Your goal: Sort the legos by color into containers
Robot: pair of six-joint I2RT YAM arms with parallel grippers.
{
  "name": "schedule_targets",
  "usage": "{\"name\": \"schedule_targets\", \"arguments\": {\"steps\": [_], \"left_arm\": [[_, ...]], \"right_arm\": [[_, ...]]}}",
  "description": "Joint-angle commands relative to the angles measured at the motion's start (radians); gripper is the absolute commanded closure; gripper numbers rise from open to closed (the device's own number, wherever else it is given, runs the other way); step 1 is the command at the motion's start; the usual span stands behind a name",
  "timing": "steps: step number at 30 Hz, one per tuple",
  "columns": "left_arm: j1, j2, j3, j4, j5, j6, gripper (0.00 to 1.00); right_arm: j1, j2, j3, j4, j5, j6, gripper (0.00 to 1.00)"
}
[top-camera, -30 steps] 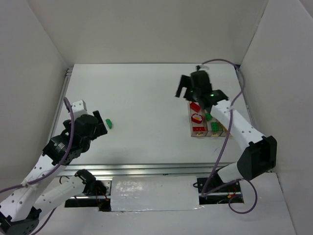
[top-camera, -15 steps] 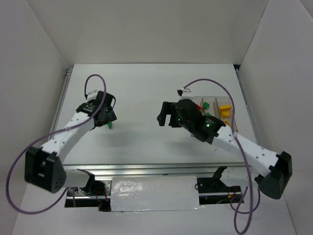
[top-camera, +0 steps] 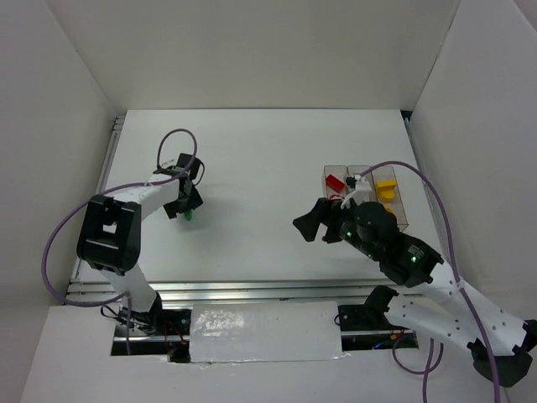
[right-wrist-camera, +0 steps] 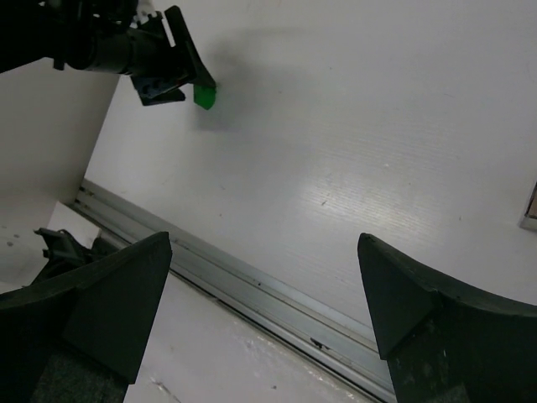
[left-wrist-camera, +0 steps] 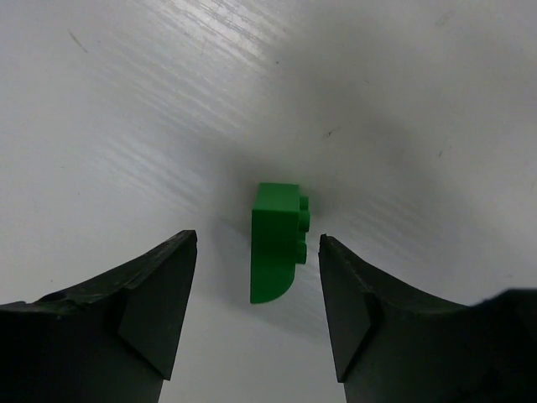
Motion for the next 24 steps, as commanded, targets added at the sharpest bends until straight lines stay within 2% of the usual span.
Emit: {"name": "schedule_targets", "arguments": {"steps": [1,5,8,9,11,13,15,19,22,23,24], "left_arm": [[0.028,0.023,-0.028,0.11,0.083,0.032,0.28],[0.031,0.073,-0.022,0.133,0.083,0.043,0.3],[0.033,0.09,-0.03,0.148,0.093,0.044,0.56],[0.033,0.09,-0.034,0.153,0.094,0.04,0.77],[0.031,0.072,-0.051,0.157,0.103,0.04,1.0],[0.021,0.02,-0.057,0.142,0.106,0.035,1.0],[-0.042,-0.038,-0.051,0.142,0.1,0.04,1.0],[-0.225,-0.18,0.071,0.206,0.154,0.075,1.0],[-0.321,-0.172,0.154,0.364,0.322,0.071,1.0],[-0.357,-0.155,0.173,0.472,0.367,0.069,1.0],[-0.375,-0.101,0.231,0.504,0.428,0.061,1.0]], "right_arm": [[0.009,-0.035,-0.024,-0.015,-0.043,-0.006,0.01],[0.011,-0.058,-0.036,-0.021,-0.043,-0.013,0.01],[0.009,-0.066,-0.038,-0.032,-0.034,-0.013,0.01],[0.011,-0.069,-0.036,-0.038,-0.031,-0.013,0.01],[0.011,-0.081,-0.03,-0.055,-0.019,-0.012,0.01],[0.011,-0.093,-0.016,-0.067,-0.01,-0.01,0.01],[0.009,-0.121,-0.002,-0.09,0.015,-0.006,0.01],[0.008,-0.205,0.031,-0.124,0.07,0.016,0.0],[0.009,-0.248,0.054,-0.153,0.087,0.03,0.01],[0.008,-0.256,0.059,-0.173,0.089,0.031,0.0],[0.009,-0.265,0.068,-0.182,0.092,0.04,0.0]]}}
